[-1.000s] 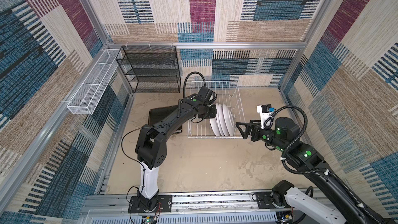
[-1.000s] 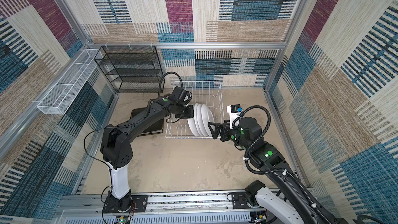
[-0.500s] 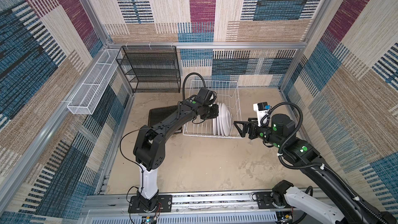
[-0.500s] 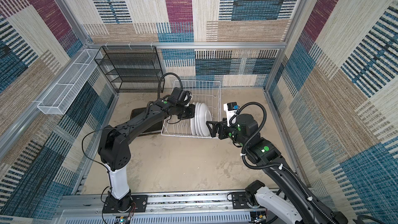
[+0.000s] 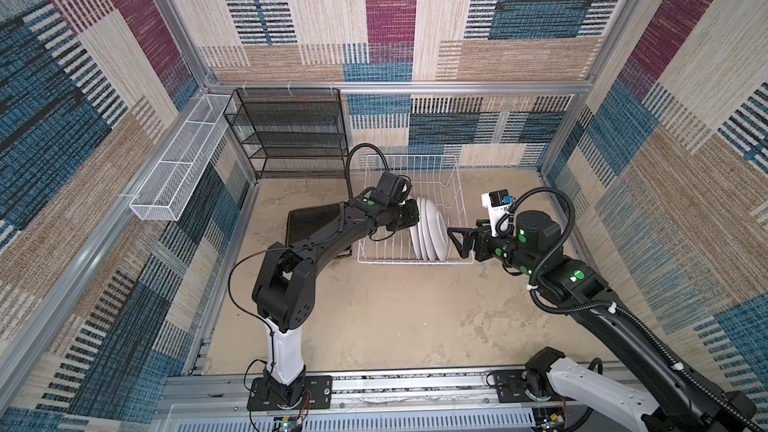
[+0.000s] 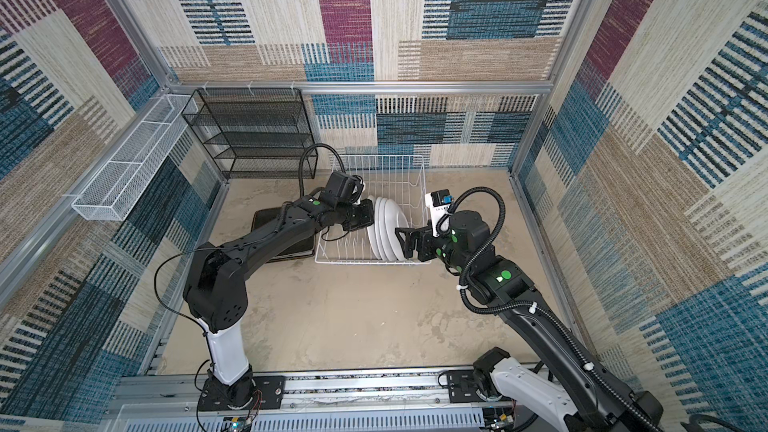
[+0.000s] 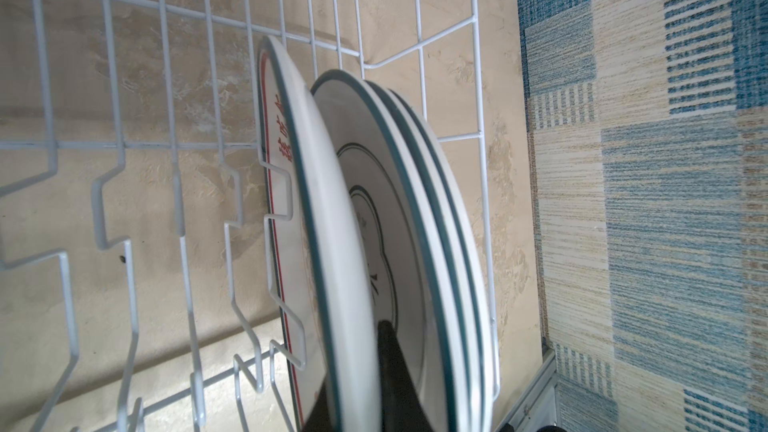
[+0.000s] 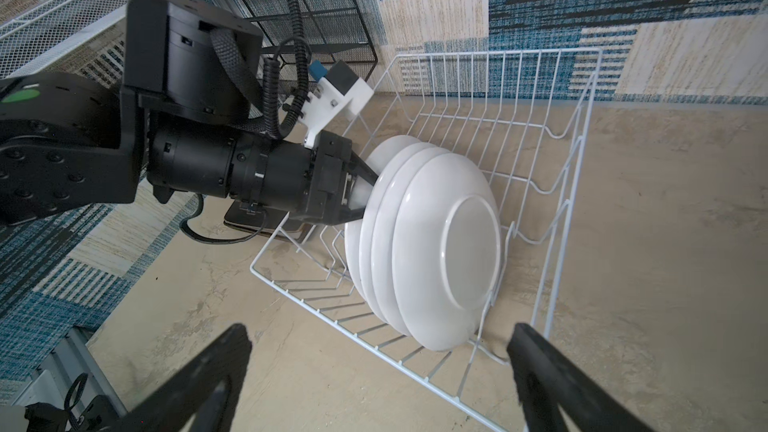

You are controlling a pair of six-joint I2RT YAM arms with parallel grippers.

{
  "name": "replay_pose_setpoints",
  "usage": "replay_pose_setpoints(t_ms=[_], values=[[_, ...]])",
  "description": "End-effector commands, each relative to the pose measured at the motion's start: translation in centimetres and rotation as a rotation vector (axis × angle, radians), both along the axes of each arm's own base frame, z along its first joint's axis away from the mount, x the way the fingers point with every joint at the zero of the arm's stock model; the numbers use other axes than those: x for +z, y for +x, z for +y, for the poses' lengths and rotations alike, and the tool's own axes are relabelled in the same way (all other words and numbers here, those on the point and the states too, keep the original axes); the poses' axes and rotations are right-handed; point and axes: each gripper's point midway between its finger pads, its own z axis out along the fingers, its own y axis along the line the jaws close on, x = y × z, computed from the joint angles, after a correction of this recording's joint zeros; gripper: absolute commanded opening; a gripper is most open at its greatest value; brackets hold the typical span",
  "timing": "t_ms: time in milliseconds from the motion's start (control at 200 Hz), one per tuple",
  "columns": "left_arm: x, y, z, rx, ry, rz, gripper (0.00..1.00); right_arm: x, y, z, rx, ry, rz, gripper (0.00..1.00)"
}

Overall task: Unload the plates from the dish rack
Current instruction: 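Close the left gripper on the nearest patterned plate's top rim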

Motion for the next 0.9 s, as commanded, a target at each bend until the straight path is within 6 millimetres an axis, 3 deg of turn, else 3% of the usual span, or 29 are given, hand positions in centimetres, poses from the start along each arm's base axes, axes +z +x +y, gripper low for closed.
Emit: replay_pose_setpoints(t_ms=[0,892], values=[[-0.9,-0.7,-0.6,-0.004,-0.012,0.073,0.0,1.0,0.3,-0.3,-0.02,0.004,-0.039,0.99],[6.2,-2.1,-0.1,-0.057,-0.06,-0.029,0.0,2.1,0.1,-0.5,-0.027,0.03,-0.052,0.99]])
